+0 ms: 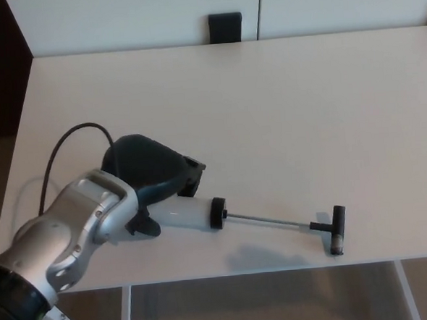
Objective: The robot walks towards a desk on which an air pump is kept in the middle. It lifts it up and holds it with its left hand and uses its right hand to compress it by pushing its handle inwards.
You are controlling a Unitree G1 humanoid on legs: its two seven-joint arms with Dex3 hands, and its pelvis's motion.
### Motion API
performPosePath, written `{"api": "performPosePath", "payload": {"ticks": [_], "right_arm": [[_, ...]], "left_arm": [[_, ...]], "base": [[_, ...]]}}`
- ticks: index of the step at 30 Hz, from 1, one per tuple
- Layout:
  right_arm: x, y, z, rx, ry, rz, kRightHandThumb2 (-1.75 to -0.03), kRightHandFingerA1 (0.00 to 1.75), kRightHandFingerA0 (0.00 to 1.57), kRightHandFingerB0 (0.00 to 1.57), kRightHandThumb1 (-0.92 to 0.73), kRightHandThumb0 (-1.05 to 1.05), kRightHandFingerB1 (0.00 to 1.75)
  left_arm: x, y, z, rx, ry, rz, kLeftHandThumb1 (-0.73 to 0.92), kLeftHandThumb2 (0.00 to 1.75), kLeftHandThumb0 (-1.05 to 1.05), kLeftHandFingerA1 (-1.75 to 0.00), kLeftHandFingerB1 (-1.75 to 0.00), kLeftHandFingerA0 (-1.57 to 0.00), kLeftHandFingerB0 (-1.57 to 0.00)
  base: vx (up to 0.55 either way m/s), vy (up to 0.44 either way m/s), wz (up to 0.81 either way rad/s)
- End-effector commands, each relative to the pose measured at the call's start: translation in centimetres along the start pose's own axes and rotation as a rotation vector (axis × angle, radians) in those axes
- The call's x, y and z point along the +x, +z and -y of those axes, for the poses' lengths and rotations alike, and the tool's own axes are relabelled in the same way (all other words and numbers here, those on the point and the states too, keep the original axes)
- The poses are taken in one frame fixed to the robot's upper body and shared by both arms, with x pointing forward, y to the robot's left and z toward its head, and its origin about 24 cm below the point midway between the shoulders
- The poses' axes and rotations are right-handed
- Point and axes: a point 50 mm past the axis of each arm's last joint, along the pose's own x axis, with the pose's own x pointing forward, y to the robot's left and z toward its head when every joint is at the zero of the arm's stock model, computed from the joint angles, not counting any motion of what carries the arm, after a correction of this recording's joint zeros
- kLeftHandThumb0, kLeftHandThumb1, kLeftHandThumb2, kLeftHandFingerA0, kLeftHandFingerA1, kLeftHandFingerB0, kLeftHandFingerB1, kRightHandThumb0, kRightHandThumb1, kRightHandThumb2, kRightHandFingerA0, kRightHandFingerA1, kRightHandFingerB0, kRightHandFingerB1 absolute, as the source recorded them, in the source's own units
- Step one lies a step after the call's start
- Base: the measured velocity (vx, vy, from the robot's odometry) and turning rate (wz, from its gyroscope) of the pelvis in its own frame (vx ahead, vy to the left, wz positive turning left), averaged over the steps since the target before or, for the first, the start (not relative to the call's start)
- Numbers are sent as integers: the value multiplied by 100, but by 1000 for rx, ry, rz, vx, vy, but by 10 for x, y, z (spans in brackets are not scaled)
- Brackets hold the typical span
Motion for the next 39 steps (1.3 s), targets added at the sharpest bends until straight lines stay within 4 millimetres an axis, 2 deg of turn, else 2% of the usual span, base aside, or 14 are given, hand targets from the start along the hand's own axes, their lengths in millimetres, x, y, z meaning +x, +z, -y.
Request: {"api": "performPosePath", "payload": {"ticks": [1, 8, 9, 12, 14, 19, 20, 27, 28, 30, 33, 35, 36, 39], "right_arm": [[1, 2, 0, -24, 10, 32, -92, 58, 49, 33, -60, -60, 50], [-1, 3, -3, -26, 2, 21, -92, 59, 51, 34, -59, -58, 52], [0, 3, -3, -24, 1, 20, -63, 48, 58, 40, -73, -57, 39], [0, 3, -3, -19, 0, 16, -62, 49, 59, 40, -73, -57, 40], [0, 1, -3, -11, 0, 7, -62, 49, 60, 41, -71, -57, 39], [2, -5, -1, 32, 11, -6, -90, 61, 54, 37, -57, -56, 52], [2, -6, -1, 36, 11, -8, -62, 49, 61, 43, -71, -54, 38], [3, -11, 0, 40, 4, -38, -62, 50, 61, 43, -71, -55, 38], [3, -12, 0, 44, 4, -43, -92, 62, 55, 36, -58, -58, 52], [5, -16, 0, 50, 3, -69, -93, 63, 57, 38, -59, -59, 53], [6, -22, 1, 55, 1, -102, -93, 63, 57, 38, -59, -59, 53], [7, -26, 3, 14, 4, -113, -62, 49, 56, 39, -75, -56, 41], [9, -34, 6, -81, 44, -119, -96, 56, 34, 21, -61, -64, 47], [14, -49, 9, -230, 158, -141, -65, 35, 24, 25, -83, -63, 32]], "left_arm": [[4, 3, 31, 769, -154, -14, 56, 62, -49, -157, -80, -91, -84], [4, 2, 39, 441, -291, 7, 74, 65, -29, -149, -70, -78, -73], [5, -5, 30, 208, -360, -3, 71, 62, -6, -147, -141, -71, -58], [8, -14, 12, -214, -443, 37, 74, 82, -9, -127, -135, -93, -82], [9, -30, -7, -551, -457, 54, 63, 99, -17, -142, -126, -103, -90], [4, -55, -35, -1115, -521, 143, 62, 101, -8, -146, -126, -100, -86], [2, -59, -40, -1190, -543, 141, 63, 96, -7, -134, -114, -107, -94], [-8, -78, -56, -1451, -561, 152, 66, 82, -3, -154, -124, -91, -92], [-10, -81, -57, -1479, -559, 161, 66, 82, -5, -154, -127, -91, -91], [-13, -85, -57, -1507, -541, 166, 66, 82, -9, -154, -135, -87, -82], [-16, -89, -58, -1524, -521, 163, 66, 82, -9, -154, -135, -87, -82], [-16, -90, -58, -1531, -512, 162, 68, 80, -8, -154, -134, -88, -82], [-18, -92, -59, -1533, -490, 158, 70, 77, -10, -145, -128, -95, -84], [-21, -94, -61, -1524, -452, 161, 71, 81, -10, -144, -129, -100, -84]], "base": [[0, 0, 0], [0, 0, 0], [0, 0, 0], [0, 0, 0], [0, 0, 0], [0, 0, 0], [0, 0, 0], [0, 0, 0], [0, 0, 0], [0, 0, 0], [0, 0, 0], [0, 0, 0], [0, 0, 0], [0, 0, 0]]}}
